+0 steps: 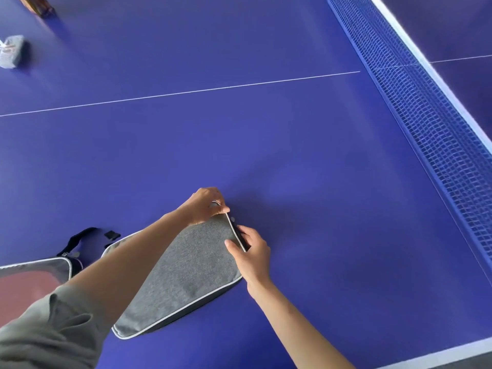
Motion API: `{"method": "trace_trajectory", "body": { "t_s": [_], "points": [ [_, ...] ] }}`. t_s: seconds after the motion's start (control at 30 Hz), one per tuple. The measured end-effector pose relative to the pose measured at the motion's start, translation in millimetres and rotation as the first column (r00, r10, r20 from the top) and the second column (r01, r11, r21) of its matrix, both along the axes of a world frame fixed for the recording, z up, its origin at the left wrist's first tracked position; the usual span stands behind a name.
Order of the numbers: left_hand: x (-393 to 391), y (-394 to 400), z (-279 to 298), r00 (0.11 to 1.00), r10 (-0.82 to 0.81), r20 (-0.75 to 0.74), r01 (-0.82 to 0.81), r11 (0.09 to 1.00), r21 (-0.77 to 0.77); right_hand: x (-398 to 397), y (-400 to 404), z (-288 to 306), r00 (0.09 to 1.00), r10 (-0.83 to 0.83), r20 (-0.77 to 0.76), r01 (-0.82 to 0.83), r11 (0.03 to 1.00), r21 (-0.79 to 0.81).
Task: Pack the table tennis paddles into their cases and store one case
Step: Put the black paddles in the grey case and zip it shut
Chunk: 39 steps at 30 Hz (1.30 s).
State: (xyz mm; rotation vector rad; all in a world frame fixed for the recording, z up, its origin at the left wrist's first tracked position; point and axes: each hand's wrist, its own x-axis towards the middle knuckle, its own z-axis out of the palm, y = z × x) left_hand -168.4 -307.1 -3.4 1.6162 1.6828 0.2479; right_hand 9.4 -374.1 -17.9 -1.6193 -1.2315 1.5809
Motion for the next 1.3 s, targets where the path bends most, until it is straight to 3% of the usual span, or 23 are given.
{"method": "trace_trajectory", "body": {
  "t_s": [0.27, 0.37, 0.5, 0.7, 0.87, 1.13, 1.3],
  "points": [
    [-6.2, -4.8, -1.5, 0.998, 0.020, 0.055, -0.021, 1.000, 0.017, 3.7, 20.8, -6.9, 0.996, 0.087, 0.029, -0.089, 0.993, 0.078],
    [-5.3, -7.9, 0.2, 0.996, 0.019, 0.092, -0.020, 1.000, 0.016, 8.7, 46.1, -10.1, 0.930, 0.319, 0.181, -0.358, 0.895, 0.265],
    [-5.5, -9.1, -0.9, 0.996, 0.025, 0.086, -0.028, 0.999, 0.033, -2.1, 65.0, -8.8, 0.824, 0.499, 0.268, -0.564, 0.767, 0.307],
    [-5.6, -11.1, -1.5, 0.992, 0.068, 0.108, -0.073, 0.996, 0.043, -2.5, 79.5, -14.8, 0.757, 0.511, 0.407, -0.649, 0.661, 0.377],
    [-6.9, -12.0, -0.2, 0.987, 0.033, 0.158, -0.035, 0.999, 0.014, 3.3, 84.0, -15.7, 0.784, 0.492, 0.378, -0.619, 0.655, 0.433],
    [-1.2, -13.3, -7.5, 0.996, 0.062, 0.070, -0.069, 0.993, 0.091, 11.6, 72.2, -19.4, 0.731, 0.526, 0.435, -0.682, 0.586, 0.438],
    [-0.4, -14.0, -11.6, 0.998, 0.058, 0.034, -0.061, 0.992, 0.111, 16.6, 61.2, -18.9, 0.760, 0.509, 0.404, -0.649, 0.618, 0.443]
  ]
}}
